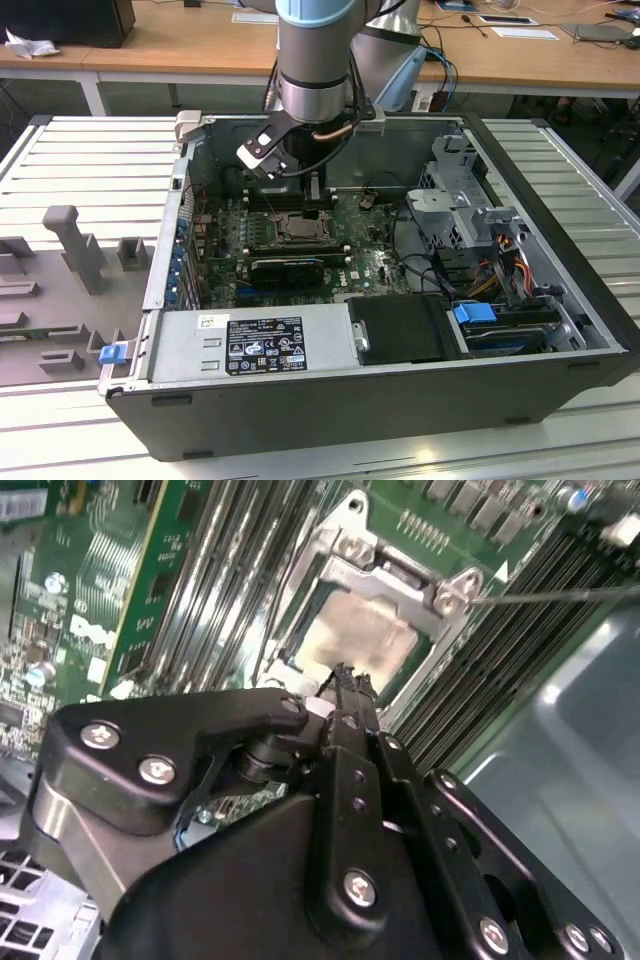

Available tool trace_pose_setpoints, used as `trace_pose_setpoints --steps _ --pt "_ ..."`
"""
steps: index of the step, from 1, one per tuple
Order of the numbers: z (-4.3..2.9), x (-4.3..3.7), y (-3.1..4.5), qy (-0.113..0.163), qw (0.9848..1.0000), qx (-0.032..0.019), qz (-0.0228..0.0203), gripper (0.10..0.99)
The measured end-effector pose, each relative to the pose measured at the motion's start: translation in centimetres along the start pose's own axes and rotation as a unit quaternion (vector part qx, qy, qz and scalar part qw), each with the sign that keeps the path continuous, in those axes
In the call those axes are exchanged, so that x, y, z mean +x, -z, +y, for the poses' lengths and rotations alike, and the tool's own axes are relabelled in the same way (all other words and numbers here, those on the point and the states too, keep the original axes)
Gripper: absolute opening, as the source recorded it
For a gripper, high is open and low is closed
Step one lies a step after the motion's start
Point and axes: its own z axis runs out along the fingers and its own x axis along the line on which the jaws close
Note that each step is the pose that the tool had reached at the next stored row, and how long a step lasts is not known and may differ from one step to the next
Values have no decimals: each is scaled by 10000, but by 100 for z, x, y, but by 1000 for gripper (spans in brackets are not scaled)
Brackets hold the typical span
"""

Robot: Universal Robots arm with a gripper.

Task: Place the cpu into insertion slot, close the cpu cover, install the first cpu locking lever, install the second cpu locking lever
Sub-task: 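Close the cpu cover, then install the first cpu locking lever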

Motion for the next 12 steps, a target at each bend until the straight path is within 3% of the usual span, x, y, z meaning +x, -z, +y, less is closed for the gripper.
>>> trace_pose_setpoints --steps 10,12 --pt "-120 -3 8 0 10000 1 -1 106" --pt "-117 -1 88 0 10000 0 -1 106"
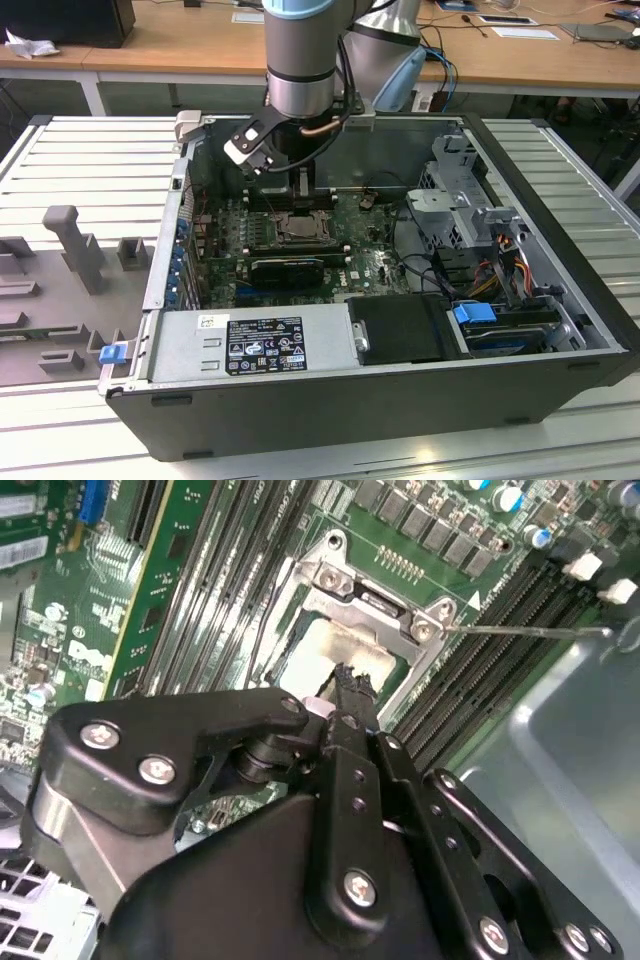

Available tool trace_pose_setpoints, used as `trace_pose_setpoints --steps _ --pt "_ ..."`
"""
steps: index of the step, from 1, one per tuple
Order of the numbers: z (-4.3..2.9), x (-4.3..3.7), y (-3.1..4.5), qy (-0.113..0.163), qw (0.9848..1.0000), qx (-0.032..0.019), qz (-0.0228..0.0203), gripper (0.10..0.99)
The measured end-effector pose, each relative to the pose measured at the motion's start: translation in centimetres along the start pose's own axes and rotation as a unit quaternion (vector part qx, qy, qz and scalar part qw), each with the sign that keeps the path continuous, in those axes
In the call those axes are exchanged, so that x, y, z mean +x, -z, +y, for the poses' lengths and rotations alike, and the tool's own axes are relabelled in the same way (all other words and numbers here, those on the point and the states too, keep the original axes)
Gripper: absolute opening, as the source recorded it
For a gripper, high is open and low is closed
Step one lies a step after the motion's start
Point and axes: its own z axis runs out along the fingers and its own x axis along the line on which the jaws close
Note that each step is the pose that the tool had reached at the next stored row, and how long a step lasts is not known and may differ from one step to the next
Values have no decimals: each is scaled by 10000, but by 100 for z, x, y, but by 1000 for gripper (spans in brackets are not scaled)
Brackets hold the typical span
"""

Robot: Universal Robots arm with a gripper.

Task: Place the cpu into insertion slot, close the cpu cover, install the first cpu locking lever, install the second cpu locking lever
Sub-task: 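Install the first cpu locking lever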

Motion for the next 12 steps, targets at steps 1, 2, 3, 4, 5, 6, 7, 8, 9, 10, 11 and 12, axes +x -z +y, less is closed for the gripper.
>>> trace_pose_setpoints --steps 1,2,3,4,5,6,7,8,9,10,11,12 --pt "1 0 17 0 10000 0 0 106" --pt "1 1 31 0 10000 0 -1 106" --pt "2 1 41 0 10000 0 0 106" --pt "2 1 53 0 10000 0 0 106" --pt "3 2 63 0 10000 0 0 106" --pt "3 2 72 0 10000 0 0 106" --pt "4 2 89 0 10000 0 -1 106" --pt "4 2 102 0 10000 0 0 106" --pt "5 3 114 0 10000 0 0 106" --pt "5 3 122 0 10000 0 0 106" --pt "6 3 138 0 10000 0 0 106" --pt "6 3 157 0 10000 0 0 106"
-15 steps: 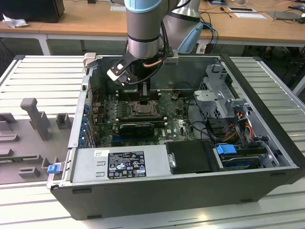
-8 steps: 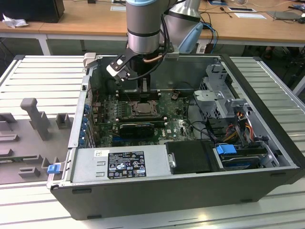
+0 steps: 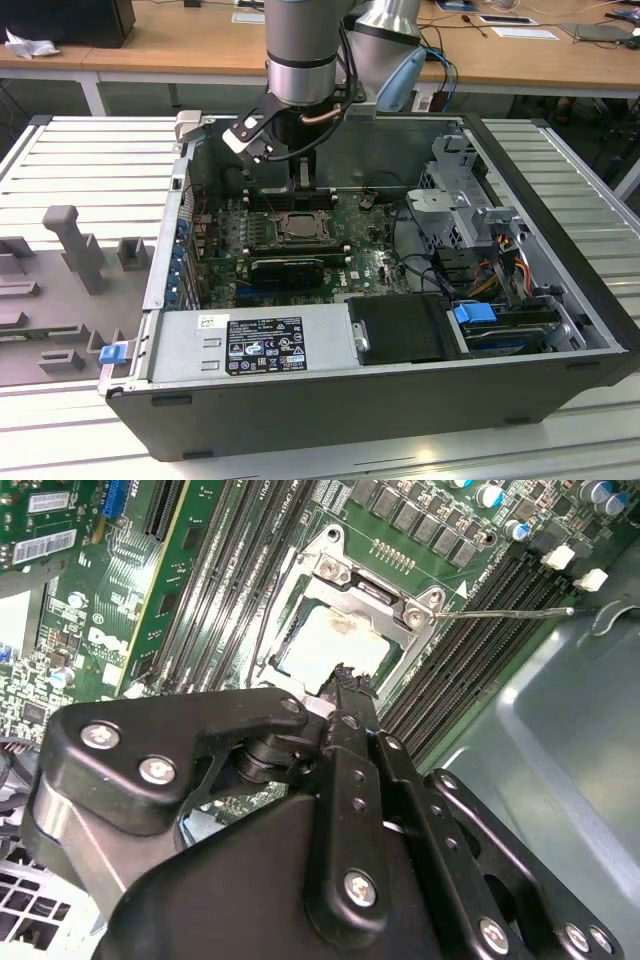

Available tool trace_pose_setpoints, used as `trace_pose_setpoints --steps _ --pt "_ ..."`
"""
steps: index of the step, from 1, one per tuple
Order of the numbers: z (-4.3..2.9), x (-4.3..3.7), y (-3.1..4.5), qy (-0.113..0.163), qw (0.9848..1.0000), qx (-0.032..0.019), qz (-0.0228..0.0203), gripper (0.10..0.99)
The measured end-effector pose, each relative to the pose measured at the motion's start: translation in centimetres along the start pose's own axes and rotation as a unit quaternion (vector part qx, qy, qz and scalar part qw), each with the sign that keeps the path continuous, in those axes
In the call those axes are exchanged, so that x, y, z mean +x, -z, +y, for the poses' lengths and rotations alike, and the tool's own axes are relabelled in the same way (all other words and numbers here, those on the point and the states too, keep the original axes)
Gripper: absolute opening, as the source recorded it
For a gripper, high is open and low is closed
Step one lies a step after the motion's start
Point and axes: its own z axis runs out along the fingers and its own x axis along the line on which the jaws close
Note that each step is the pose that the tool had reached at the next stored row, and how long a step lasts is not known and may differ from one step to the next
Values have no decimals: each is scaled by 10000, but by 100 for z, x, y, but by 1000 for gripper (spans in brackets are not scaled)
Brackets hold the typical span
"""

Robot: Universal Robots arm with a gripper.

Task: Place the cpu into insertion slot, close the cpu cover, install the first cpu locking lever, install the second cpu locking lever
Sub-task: 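Install the first cpu locking lever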

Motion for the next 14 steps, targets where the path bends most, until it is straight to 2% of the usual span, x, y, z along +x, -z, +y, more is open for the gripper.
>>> trace_pose_setpoints --steps 5,14 --pt "3 2 67 0 10000 0 0 106" --pt "6 3 131 0 10000 0 0 106"
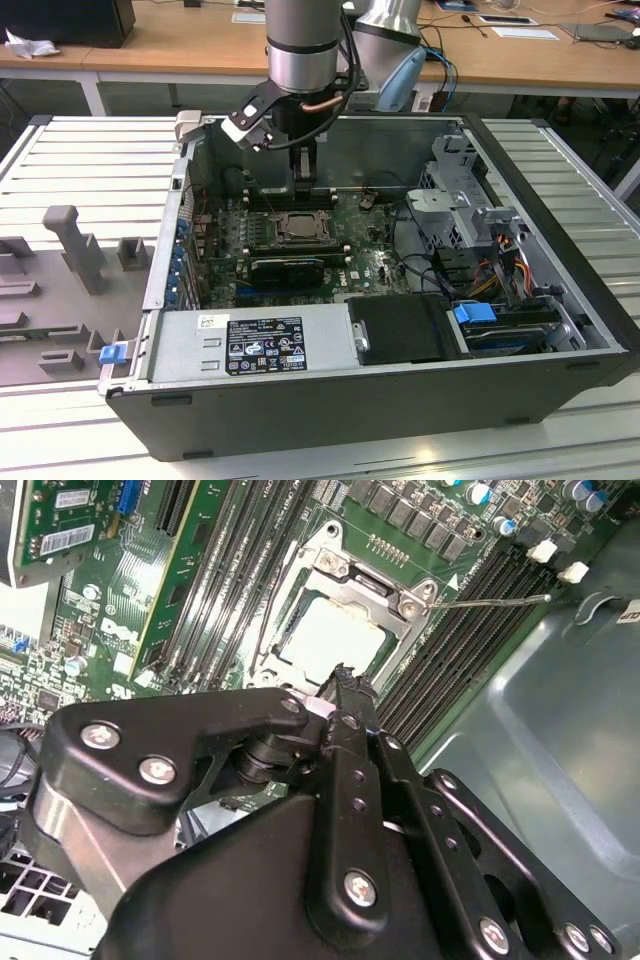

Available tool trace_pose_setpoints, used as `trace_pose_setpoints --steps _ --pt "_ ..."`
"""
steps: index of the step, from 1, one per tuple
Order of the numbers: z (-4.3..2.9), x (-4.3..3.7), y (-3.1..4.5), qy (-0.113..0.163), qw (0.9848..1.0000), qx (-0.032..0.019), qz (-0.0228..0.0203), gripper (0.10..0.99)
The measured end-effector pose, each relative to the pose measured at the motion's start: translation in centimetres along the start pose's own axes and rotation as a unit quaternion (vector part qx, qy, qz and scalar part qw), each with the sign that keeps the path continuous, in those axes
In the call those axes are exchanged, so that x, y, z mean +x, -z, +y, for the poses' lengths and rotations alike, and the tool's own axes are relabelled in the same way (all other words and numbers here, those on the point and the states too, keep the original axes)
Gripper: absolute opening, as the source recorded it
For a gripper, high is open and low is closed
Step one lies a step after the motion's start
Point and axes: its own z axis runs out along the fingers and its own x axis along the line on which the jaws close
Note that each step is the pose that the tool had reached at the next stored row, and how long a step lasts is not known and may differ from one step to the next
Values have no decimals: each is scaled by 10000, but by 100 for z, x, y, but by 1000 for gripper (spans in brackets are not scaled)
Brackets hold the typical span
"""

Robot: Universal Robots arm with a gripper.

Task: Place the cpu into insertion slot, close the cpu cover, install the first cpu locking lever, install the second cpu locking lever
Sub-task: 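Install the first cpu locking lever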

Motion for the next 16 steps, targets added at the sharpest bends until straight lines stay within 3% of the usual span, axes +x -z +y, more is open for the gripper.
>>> trace_pose_setpoints --steps 7,16 --pt "1 1 40 0 10000 0 -1 106" --pt "10 6 251 0 10000 0 -1 106"
